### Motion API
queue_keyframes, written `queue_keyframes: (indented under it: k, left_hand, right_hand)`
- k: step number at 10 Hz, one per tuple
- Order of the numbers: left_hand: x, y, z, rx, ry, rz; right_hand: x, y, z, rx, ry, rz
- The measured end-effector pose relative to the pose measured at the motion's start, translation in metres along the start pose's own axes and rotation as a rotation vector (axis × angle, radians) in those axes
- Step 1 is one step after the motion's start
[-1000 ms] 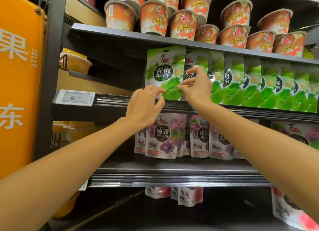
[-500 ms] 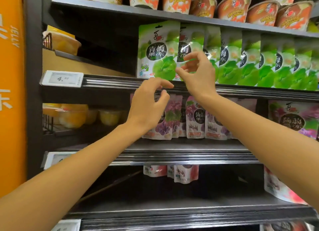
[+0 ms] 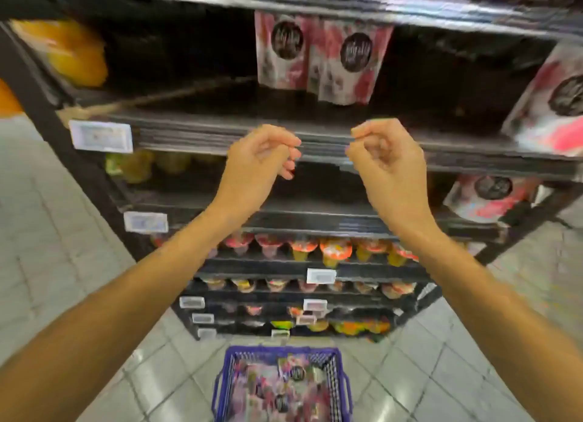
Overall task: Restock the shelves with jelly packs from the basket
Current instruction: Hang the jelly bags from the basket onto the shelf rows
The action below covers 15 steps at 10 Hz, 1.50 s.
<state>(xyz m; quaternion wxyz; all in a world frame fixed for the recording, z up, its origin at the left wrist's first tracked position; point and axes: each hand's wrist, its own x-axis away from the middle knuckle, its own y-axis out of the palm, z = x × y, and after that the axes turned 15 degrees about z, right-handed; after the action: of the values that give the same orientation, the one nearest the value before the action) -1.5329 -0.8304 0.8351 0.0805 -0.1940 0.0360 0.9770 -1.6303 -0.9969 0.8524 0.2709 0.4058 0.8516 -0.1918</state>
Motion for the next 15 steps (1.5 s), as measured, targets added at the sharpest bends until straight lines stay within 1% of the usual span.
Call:
queue_keyframes:
  k: [1,2,3,4,5,6,7,8,9,10,11,12,13,14,15]
  left_hand:
    - [0.062,-0.003,-0.091,-0.084,-0.326,0.020]
    - [0.134,-0.017,-0.184,-0.205,-0.587,0.057]
    - [0.212,-0.035,-0.259,-0.333,-0.753,0.054]
    - [0.281,-0.043,-0.320,-0.392,-0.867,0.090]
    - [0.340,-0.049,-0.380,-0.436,-1.062,0.168]
    - [0.385,-0.061,-0.441,-0.521,-1.181,0.193]
    - [0.417,-0.069,-0.503,-0.597,-1.285,0.187]
    - [0.442,-0.074,-0.567,-0.653,-1.362,0.212]
    - [0.458,-0.077,-0.629,-0.735,-1.360,0.223]
    - [0.469,-0.078,-0.687,-0.851,-1.244,0.137]
    - [0.471,-0.077,-0.738,-0.856,-1.230,0.138]
    - [0.469,-0.073,-0.772,-0.824,-1.271,0.140]
    - [0.471,-0.072,-0.784,-1.009,-1.198,0.008]
    - [0.470,-0.074,-0.784,-0.999,-1.170,-0.109]
    - [0.461,-0.081,-0.777,-0.778,-1.344,-0.116]
  right_hand:
    - [0.072,-0.015,0.083,0.098,0.316,-0.085]
    - [0.147,-0.031,0.163,0.171,0.624,-0.140]
    - [0.229,-0.049,0.233,0.323,0.968,-0.209]
    - [0.304,-0.054,0.287,0.469,1.151,-0.305]
    - [0.380,-0.045,0.345,0.423,1.350,-0.213]
    - [0.440,-0.038,0.388,0.532,1.437,-0.287]
    - [0.501,-0.024,0.440,0.636,1.493,-0.424]
    - [0.554,-0.006,0.497,0.793,1.426,-0.579]
    - [0.598,0.010,0.547,0.812,1.437,-0.650]
    - [0.637,0.029,0.593,0.857,1.383,-0.748]
    - [0.672,0.047,0.634,0.816,1.477,-0.722]
    - [0.694,0.054,0.657,0.829,1.551,-0.701]
    - [0.696,0.052,0.665,0.812,1.526,-0.743]
    - [0.688,0.041,0.665,0.660,1.653,-0.726]
    - [0.680,0.026,0.658,0.563,1.708,-0.657]
